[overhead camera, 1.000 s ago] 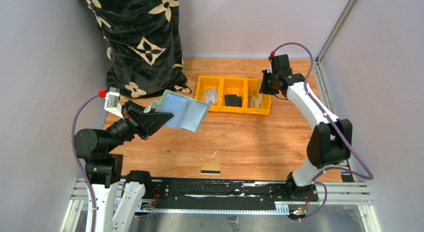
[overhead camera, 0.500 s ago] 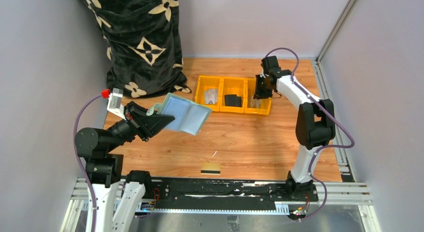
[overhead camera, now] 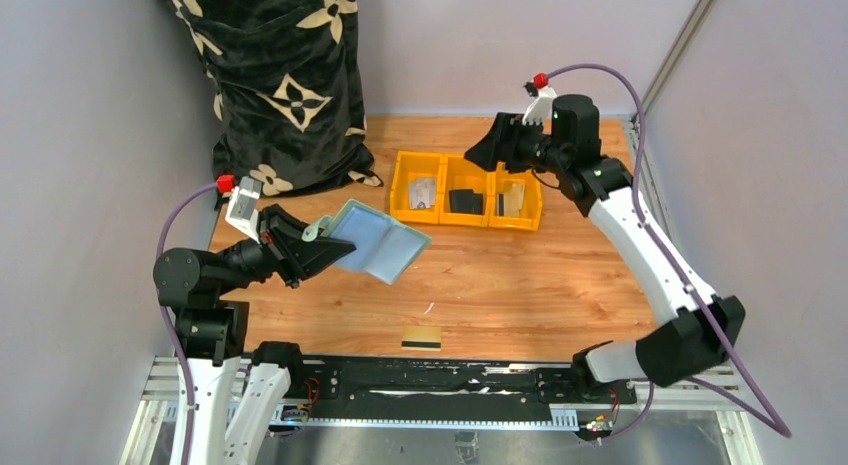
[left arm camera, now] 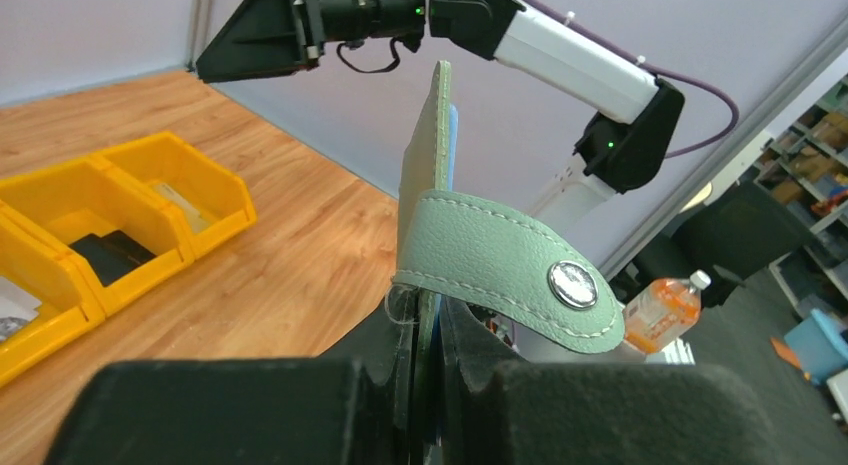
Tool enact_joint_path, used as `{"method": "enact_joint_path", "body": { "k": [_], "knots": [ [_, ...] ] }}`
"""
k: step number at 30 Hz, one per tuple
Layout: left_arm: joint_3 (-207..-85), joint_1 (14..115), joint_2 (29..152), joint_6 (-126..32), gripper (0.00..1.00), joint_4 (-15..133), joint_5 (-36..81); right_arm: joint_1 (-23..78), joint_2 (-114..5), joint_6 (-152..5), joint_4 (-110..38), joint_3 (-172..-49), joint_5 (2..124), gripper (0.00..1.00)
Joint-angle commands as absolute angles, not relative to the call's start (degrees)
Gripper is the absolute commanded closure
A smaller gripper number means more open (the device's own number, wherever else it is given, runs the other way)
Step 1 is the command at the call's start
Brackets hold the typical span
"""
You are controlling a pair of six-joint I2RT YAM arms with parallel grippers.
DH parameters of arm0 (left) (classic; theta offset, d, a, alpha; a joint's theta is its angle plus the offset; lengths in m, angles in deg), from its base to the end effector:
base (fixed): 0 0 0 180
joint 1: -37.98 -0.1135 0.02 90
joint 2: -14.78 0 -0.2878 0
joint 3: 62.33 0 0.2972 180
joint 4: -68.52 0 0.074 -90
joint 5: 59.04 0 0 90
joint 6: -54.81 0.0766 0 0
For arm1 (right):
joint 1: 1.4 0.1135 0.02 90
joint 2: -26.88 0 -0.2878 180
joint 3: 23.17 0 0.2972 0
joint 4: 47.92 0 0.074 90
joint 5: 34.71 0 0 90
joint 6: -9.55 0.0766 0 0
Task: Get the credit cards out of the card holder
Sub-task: Close the card holder.
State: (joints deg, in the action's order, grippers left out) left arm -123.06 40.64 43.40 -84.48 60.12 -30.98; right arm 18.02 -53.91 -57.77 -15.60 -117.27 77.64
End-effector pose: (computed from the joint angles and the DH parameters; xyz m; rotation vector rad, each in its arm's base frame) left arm 0.1166 -0.0731 0.4536 0.5033 1.4397 -1.3590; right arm 0.3677 0.1605 0.4188 -0.2195 1.9601 0.8604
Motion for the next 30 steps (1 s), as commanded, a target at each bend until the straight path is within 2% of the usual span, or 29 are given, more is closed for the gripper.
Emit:
{"method": "enact_joint_path", "body": {
  "k": [1, 4, 8, 14, 24, 30],
  "knots": [
    [-122.6, 40.5, 43.9, -79.5, 0.95, 62.1, -35.9, 24.4, -49.0, -50.4, -32.7, -108.9, 94.8, 0.25],
    [-122.7, 40.6, 43.9, -76.3, 0.95, 62.1, -37.1, 31.5, -47.5, -48.6, -41.7, -105.6, 99.0, 0.24],
    [-123.3, 40.5, 43.7, -73.9, 0.95, 62.1, -37.8, 40.8, -47.2, -53.3, -41.3, -105.2, 101.0, 0.27],
    [-122.4, 40.5, 43.6, -71.8, 0.94, 62.2, -37.8, 51.0, -45.9, -57.6, -41.6, -105.8, 97.6, 0.33],
    [-121.1, 40.5, 42.7, -68.6, 0.93, 62.2, -36.8, 61.1, -44.3, -63.7, -44.8, -105.0, 88.5, 0.45],
    [-119.6, 40.5, 41.2, -66.9, 0.92, 62.2, -37.3, 62.0, -44.3, -65.0, -45.7, -105.9, 84.2, 0.54]
  ]
}}
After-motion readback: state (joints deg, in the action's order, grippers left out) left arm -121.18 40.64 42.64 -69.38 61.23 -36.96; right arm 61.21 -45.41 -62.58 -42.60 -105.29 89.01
